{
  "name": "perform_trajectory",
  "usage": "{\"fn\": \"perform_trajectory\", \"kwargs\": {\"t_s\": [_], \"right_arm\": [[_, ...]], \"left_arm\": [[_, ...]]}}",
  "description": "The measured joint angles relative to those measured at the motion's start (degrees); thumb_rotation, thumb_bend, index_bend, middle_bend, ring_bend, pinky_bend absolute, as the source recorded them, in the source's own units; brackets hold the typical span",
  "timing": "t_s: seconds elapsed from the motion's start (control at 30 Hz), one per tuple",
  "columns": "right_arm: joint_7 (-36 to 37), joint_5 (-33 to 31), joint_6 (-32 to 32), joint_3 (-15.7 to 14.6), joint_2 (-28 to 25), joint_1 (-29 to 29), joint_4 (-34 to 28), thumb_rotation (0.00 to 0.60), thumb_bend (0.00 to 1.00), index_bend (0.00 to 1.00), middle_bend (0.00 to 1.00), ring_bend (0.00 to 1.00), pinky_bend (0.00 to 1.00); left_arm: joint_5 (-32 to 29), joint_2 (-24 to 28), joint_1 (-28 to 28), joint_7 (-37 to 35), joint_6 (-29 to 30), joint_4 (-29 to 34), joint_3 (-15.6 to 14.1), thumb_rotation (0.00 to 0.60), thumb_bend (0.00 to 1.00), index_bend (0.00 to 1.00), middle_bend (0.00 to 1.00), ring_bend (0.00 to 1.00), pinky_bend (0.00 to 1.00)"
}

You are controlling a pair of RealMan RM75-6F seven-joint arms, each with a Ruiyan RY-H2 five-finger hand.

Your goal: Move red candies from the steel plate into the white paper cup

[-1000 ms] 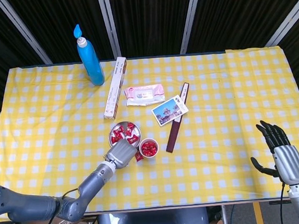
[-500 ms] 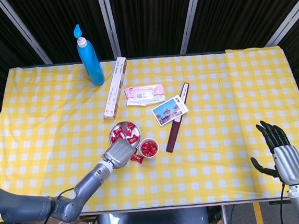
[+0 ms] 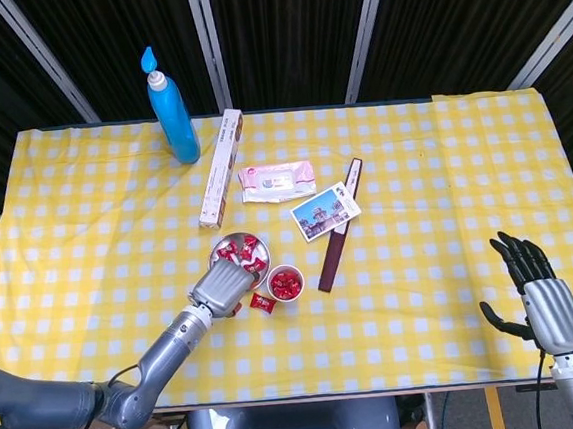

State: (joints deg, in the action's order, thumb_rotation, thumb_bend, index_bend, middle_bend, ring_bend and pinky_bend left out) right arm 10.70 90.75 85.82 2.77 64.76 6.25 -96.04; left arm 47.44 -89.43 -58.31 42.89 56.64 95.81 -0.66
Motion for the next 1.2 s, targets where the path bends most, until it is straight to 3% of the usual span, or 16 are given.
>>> {"fn": "perform_trajectory", "kwargs": {"t_s": [0.47,1.2], "right_arm": [[0.6,0.0,0.0,0.1,-0.2,0.0,0.0,0.6,0.39,0.0,0.0,0.0,0.0],[0.5,0.2,0.1,0.0,-0.2,0.0,0.0,0.6,0.39,0.0,0.0,0.0,0.0]], "left_arm": [[-2.9,-6.2,-0.9,3.3,-0.6,-4.2,1.7,0.6,0.33,0.44,0.97,0.99,0.98],[-3.8,-7.8,-0.9,4.4,-1.4,-5.4,1.8,0.6,0.33,0.47,0.97,0.99,0.98]]}}
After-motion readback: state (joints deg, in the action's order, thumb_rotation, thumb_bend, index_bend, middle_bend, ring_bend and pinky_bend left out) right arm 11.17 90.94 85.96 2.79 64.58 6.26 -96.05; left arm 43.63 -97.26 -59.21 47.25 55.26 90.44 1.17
